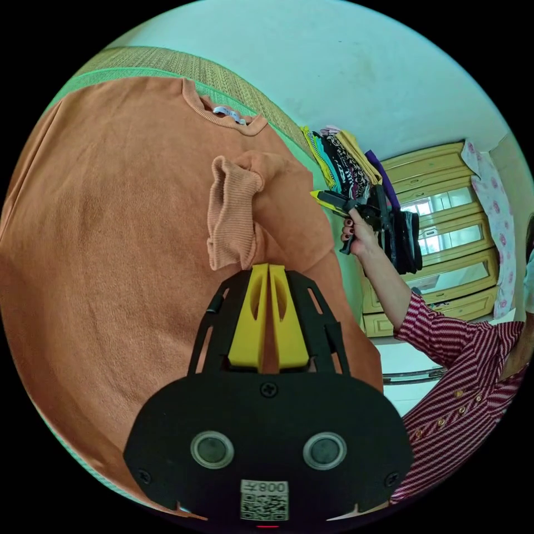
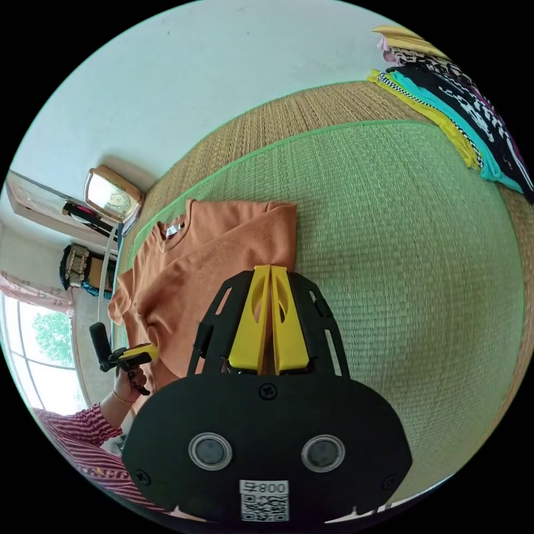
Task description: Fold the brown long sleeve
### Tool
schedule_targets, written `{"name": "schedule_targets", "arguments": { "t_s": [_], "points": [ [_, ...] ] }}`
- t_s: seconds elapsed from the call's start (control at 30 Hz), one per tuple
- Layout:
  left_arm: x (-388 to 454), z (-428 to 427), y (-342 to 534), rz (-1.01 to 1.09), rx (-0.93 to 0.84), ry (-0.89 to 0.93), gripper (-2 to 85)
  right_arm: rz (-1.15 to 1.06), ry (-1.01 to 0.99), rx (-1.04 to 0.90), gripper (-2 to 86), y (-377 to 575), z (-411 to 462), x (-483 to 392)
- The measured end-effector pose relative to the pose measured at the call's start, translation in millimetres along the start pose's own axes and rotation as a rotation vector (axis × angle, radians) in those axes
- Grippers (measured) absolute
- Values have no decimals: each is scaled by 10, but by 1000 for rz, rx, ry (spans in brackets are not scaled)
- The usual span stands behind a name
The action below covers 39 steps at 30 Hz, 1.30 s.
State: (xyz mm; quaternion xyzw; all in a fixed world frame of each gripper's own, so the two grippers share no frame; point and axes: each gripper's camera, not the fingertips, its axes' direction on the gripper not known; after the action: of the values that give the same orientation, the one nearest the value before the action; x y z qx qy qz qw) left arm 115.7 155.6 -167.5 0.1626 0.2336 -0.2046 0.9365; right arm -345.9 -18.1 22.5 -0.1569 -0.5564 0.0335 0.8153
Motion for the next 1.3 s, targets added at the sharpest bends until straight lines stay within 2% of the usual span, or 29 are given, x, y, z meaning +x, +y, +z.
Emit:
{"name": "schedule_targets", "arguments": {
  "t_s": [0.17, 0.27, 0.4, 0.5, 0.6, 0.73, 0.87, 1.07, 1.3],
  "points": [
    [-120, 79, 51, 0, 8, 1, 2, -63, 15, 68, 1, 42, -131, -200],
    [-235, 116, 95, -41, 25, 43, 3, -65, 35, -17, 1, 25, 76, -218],
    [-194, -1, 202, -5, 85, 43, 6, -136, -74, 44, 1, 314, -130, -516],
    [-312, -207, 423, -51, 167, 64, 14, -230, -151, 23, 1, 647, -93, -915],
    [-622, -531, 798, -196, 310, 122, 34, -303, -229, -71, 1, 847, 169, -1277],
    [-1182, -1111, 1559, -455, 616, 184, 59, -331, -295, -148, 1, 947, 498, -1633],
    [-1571, -1660, 2257, -649, 882, 93, 74, -351, -281, -169, 1, 934, 647, -1842],
    [-2025, -1963, 2604, -788, 1029, 70, 116, -345, -283, -153, 1, 832, 701, -1943],
    [-2234, -2068, 2438, -767, 1073, 55, 116, -343, -275, -201, 1, 733, 914, -1968]
  ]
}}
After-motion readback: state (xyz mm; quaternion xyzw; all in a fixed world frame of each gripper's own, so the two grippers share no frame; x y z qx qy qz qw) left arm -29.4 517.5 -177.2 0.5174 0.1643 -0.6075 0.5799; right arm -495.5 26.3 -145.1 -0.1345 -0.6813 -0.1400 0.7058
